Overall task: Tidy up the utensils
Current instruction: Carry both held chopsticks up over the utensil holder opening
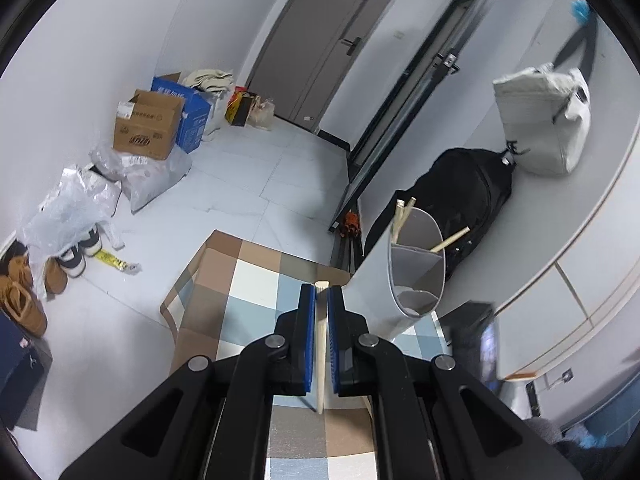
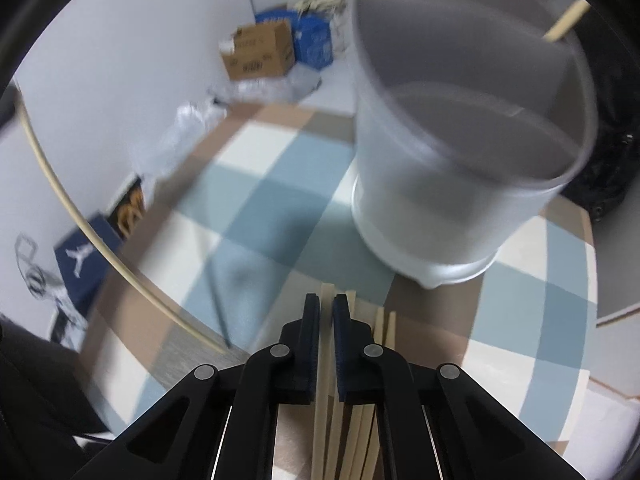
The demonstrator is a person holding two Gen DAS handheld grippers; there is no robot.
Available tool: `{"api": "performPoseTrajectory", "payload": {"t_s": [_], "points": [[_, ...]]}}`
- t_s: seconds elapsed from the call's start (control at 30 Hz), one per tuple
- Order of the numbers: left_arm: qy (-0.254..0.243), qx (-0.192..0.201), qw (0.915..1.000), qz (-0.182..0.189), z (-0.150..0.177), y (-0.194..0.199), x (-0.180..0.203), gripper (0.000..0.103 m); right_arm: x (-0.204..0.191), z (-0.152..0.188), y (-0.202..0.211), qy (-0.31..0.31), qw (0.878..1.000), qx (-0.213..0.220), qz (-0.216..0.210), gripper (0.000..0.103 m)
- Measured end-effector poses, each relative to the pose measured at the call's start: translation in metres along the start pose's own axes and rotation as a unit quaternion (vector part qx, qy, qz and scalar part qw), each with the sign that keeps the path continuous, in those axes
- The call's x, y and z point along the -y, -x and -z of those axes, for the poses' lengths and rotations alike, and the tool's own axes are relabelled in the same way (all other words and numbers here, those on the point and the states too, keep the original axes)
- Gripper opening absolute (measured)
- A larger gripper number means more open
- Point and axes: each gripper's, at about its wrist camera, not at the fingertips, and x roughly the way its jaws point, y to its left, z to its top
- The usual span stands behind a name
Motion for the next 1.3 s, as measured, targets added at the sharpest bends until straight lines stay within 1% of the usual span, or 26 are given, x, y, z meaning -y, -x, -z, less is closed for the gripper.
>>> {"api": "performPoseTrajectory", "payload": {"t_s": [0.13,0.17,0.27,0.37,0.53,0.67,0.83,0.97,1.3], "points": [[-0.026,0.004,0.9996,0.004,0.001,0.002,0.010,0.002,0.007,0.000,0.043,-0.015,0.998,0.064,-0.019,0.006],[-0.037,0.003,0.9993,0.008,0.001,0.003,0.015,0.002,0.009,0.001,0.057,-0.019,0.996,0.087,-0.025,0.006],[-0.064,0.008,0.9979,0.012,-0.002,0.007,0.027,0.002,0.012,0.004,0.088,-0.030,0.990,0.133,-0.036,0.006],[-0.079,0.008,0.9966,0.022,-0.006,0.012,0.041,0.002,0.018,0.008,0.113,-0.037,0.985,0.164,-0.046,0.005],[-0.109,0.005,0.9938,0.019,-0.008,0.017,0.065,0.002,0.022,0.011,0.136,-0.041,0.978,0.199,-0.056,0.005],[-0.116,0.004,0.9930,0.019,-0.016,0.022,0.082,0.002,0.026,0.012,0.152,-0.047,0.970,0.229,-0.062,0.005],[-0.126,0.008,0.9919,0.013,-0.031,0.023,0.103,0.002,0.045,0.007,0.177,-0.058,0.960,0.264,-0.067,0.005],[-0.135,0.017,0.9906,0.014,-0.046,0.025,0.118,0.002,0.059,-0.006,0.201,-0.070,0.951,0.292,-0.075,0.005],[-0.143,0.026,0.9893,0.015,-0.094,0.014,0.145,0.002,0.085,-0.053,0.243,-0.082,0.933,0.341,-0.080,0.005]]}}
